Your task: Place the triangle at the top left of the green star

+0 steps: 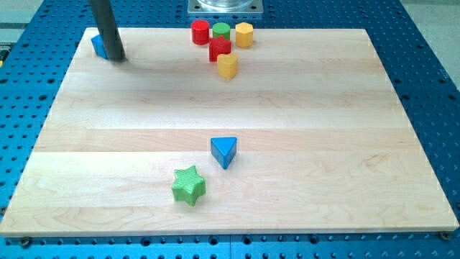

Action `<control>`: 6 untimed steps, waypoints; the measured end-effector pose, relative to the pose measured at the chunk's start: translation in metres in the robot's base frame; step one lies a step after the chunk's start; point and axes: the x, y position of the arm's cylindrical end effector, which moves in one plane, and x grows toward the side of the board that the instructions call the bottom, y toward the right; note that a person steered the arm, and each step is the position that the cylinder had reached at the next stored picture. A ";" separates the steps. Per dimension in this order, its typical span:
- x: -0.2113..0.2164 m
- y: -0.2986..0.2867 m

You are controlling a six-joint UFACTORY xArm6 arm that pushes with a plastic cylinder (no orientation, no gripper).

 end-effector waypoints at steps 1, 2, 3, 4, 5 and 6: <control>0.007 0.011; 0.072 0.098; 0.174 0.168; 0.201 0.274; 0.275 0.298; 0.255 0.207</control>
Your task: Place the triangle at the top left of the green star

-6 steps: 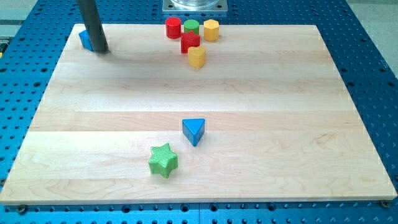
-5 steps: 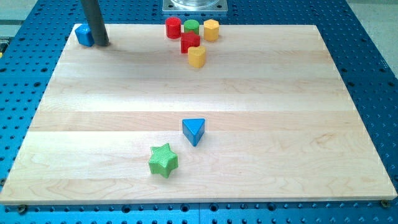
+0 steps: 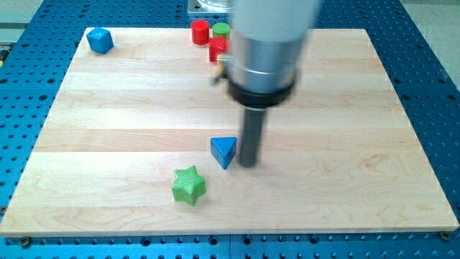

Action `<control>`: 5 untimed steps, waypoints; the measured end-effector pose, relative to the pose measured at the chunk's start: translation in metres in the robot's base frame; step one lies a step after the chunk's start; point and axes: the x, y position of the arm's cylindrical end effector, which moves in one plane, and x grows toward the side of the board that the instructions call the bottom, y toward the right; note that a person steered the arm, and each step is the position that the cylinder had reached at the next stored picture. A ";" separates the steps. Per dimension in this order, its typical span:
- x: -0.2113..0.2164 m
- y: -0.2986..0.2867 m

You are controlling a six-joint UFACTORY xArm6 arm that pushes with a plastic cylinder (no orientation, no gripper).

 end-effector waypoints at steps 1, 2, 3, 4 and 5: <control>-0.036 -0.084; 0.009 -0.042; 0.004 -0.080; -0.002 -0.116; 0.013 -0.117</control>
